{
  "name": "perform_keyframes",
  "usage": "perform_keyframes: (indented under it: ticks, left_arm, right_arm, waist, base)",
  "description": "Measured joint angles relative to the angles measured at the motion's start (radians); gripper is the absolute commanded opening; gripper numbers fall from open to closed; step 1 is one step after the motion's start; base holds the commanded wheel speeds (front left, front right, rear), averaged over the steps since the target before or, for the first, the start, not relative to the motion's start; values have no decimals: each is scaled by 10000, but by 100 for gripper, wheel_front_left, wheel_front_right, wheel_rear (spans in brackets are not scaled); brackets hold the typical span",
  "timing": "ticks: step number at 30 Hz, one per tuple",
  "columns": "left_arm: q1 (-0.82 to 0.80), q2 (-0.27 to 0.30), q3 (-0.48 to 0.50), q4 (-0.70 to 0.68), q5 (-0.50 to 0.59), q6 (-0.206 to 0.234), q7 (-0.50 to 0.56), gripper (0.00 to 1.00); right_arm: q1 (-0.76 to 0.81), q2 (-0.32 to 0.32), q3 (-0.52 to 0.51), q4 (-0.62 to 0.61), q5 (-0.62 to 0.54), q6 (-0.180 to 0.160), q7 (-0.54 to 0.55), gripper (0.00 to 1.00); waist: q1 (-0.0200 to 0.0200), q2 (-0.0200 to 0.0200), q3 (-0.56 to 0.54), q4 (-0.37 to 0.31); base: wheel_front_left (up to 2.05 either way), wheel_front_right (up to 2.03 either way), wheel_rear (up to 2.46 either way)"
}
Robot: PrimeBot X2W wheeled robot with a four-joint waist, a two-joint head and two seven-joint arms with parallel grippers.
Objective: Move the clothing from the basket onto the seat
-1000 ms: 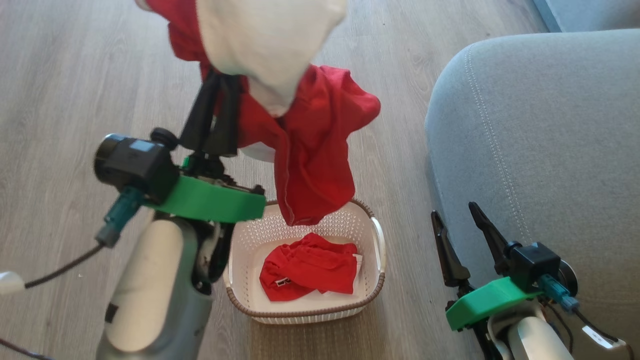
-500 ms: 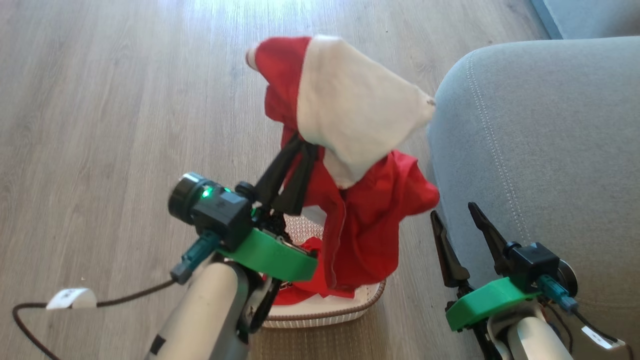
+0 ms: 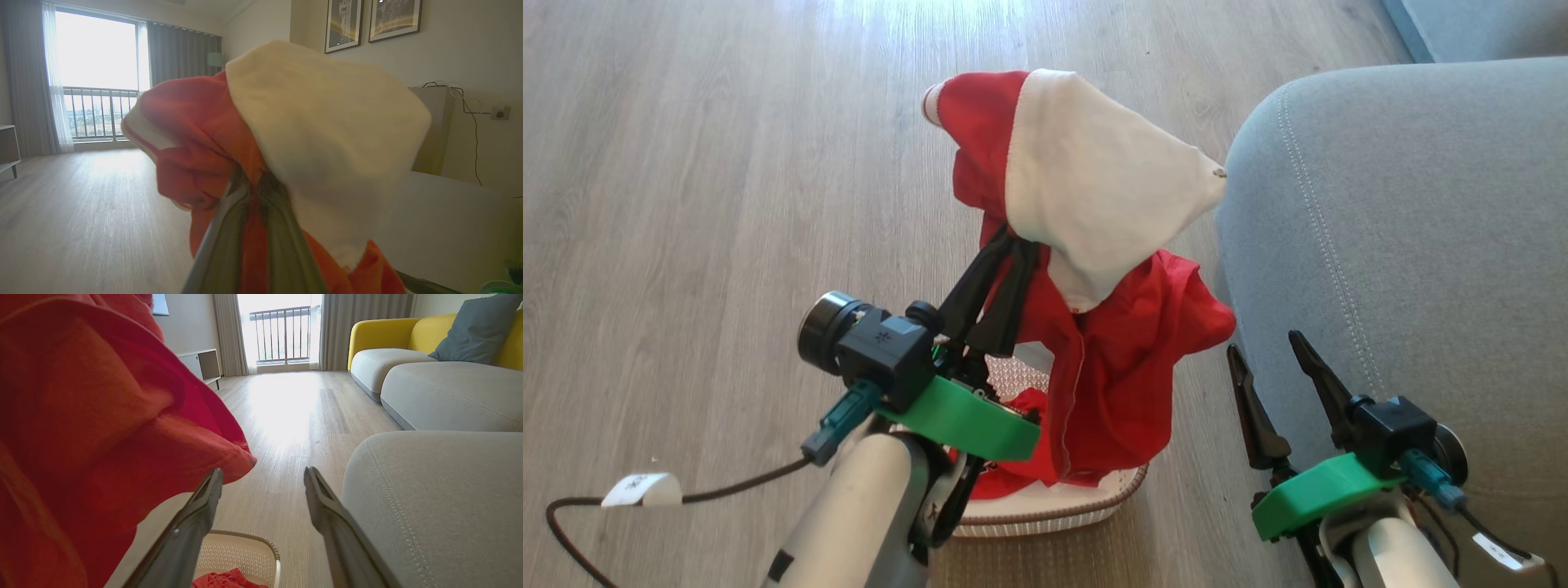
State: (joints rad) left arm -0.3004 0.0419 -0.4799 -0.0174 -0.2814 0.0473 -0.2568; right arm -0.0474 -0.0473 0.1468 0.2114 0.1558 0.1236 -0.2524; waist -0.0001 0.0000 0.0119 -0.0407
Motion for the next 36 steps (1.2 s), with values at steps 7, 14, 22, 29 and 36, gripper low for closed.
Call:
perform_keyframes:
  ticks: [7,14,22,29,36]
  left_arm:
    - [-2,0,295,232,4,-15,0,0]
    - [-31,2,610,447,19,-92,0,0]
    - [-39,0,589,560,100,-123,0,0]
    - [-39,0,203,560,102,-276,0,0]
    - [-39,4,-311,558,100,-276,0,0]
  right_arm:
    - [47,-2,167,-485,-286,0,0,100]
    - [174,-577,1371,-1937,-458,0,0,100]
    - [162,-1615,2660,-2548,-382,2,0,100]
    - [-79,-1778,2932,-2084,-148,2,0,100]
    - [-676,-1848,3465,-1388,-138,2,0,100]
  waist:
    - [0,0,33,-55]
    - [0,0,81,-93]
    - [0,-1,94,-98]
    - [0,-1,90,-58]
    - [0,-1,43,99]
  base:
    - [0,0,0]
    - [0,0,0]
    - [0,0,0]
    - [0,0,0]
    - [0,0,0]
